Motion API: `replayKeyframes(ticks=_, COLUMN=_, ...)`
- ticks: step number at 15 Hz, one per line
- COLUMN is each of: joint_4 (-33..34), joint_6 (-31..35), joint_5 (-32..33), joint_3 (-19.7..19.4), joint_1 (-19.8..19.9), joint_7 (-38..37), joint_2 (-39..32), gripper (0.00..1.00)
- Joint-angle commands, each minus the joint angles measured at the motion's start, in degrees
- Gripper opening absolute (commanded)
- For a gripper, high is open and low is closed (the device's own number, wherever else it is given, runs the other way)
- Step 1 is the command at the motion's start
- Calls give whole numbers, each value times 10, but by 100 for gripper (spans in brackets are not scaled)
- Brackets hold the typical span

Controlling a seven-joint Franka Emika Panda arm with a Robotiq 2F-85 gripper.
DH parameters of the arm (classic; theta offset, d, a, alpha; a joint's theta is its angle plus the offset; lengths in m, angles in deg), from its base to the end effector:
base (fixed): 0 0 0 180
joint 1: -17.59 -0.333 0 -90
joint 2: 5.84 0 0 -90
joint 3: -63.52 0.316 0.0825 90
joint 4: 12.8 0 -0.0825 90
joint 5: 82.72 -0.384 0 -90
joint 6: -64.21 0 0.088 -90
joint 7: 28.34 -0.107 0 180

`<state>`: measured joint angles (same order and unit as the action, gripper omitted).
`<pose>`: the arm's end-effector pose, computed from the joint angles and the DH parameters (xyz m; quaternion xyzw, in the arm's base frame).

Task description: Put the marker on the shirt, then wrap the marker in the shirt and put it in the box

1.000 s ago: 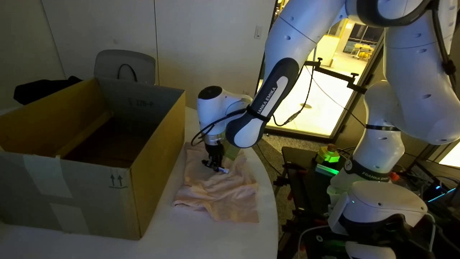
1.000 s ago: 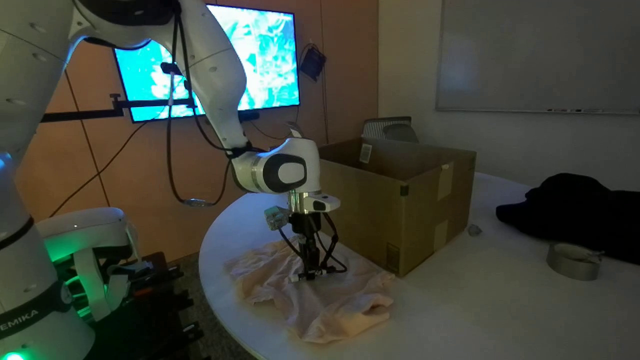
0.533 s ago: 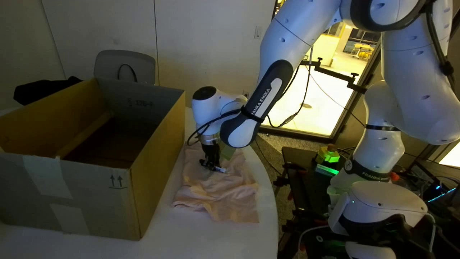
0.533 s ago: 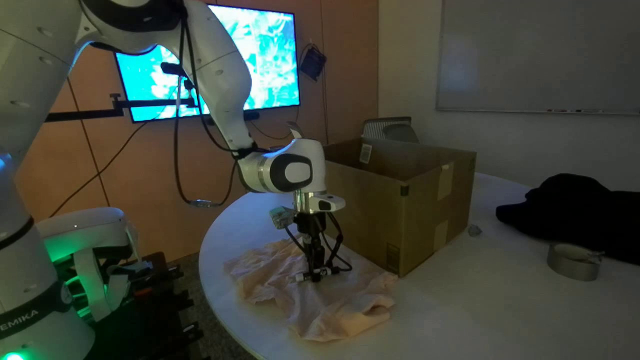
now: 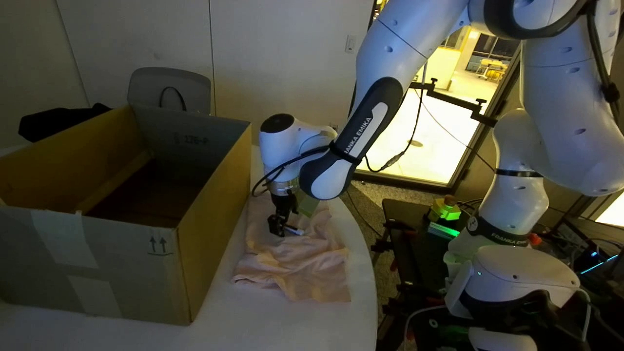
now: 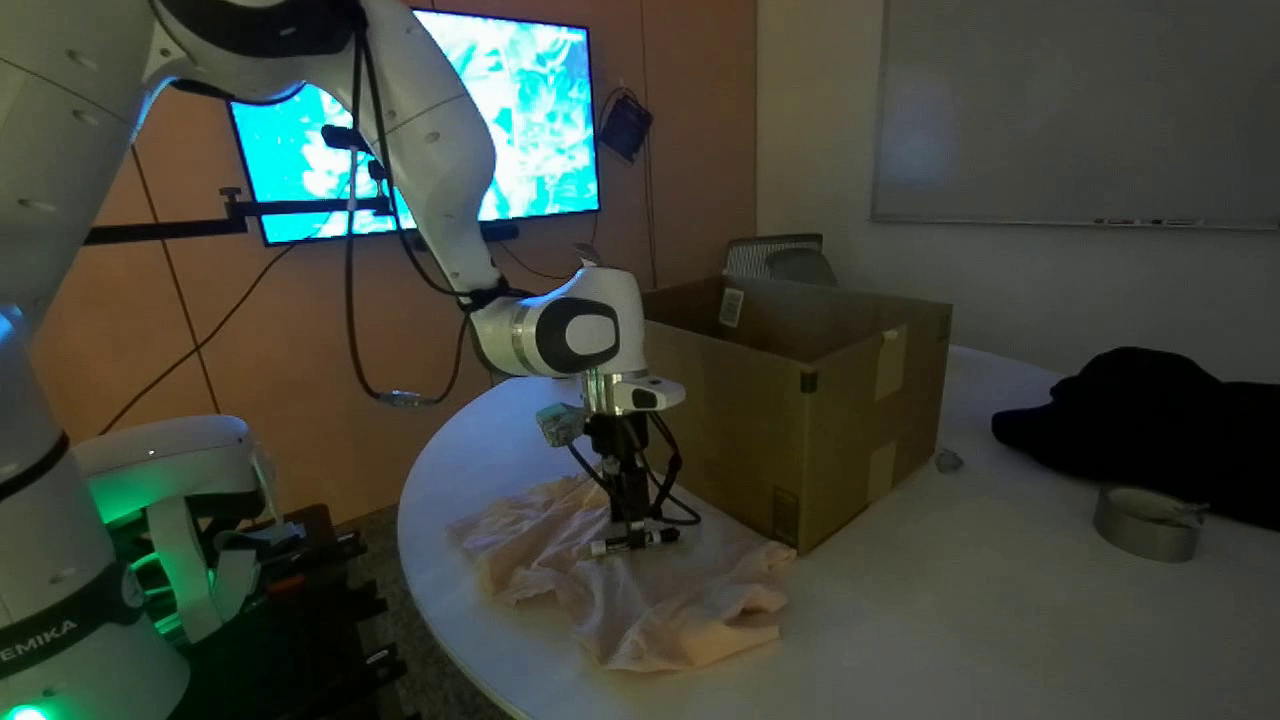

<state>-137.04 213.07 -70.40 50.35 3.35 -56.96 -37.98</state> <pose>0.5431 0.0080 0.1276 0.9833 -0.1297 -0.0325 0.1236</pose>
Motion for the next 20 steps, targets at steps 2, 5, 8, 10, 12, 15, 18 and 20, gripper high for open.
replayKeyframes(ticks=2, joint_4=-39, joint_6=11, joint_5=28, joint_3=-10, joint_1=-22, joint_7=-27, joint_2=56, gripper=100)
replayKeyframes(ticks=5, joint_4=-75, joint_6=21, joint_5=36, joint_3=4, joint_1=-30, joint_7=-26, joint_2=92, gripper=100)
replayKeyframes(ticks=8, joint_4=-108, joint_6=38, joint_5=42, joint_3=25, joint_1=-41, joint_7=-33, joint_2=114, gripper=100)
replayKeyframes(ticks=10, joint_4=-126, joint_6=49, joint_5=36, joint_3=45, joint_1=-48, joint_7=-34, joint_2=124, gripper=100)
replayKeyframes(ticks=12, joint_4=-137, joint_6=64, joint_5=25, joint_3=68, joint_1=-53, joint_7=-33, joint_2=126, gripper=100)
replayKeyframes(ticks=15, joint_4=-143, joint_6=95, joint_5=13, joint_3=100, joint_1=-62, joint_7=-35, joint_2=115, gripper=100)
replayKeyframes(ticks=18, joint_4=-145, joint_6=129, joint_5=-10, joint_3=129, joint_1=-68, joint_7=-27, joint_2=103, gripper=100)
replayKeyframes(ticks=20, joint_4=-143, joint_6=138, joint_5=-26, joint_3=141, joint_1=-73, joint_7=-27, joint_2=92, gripper=100)
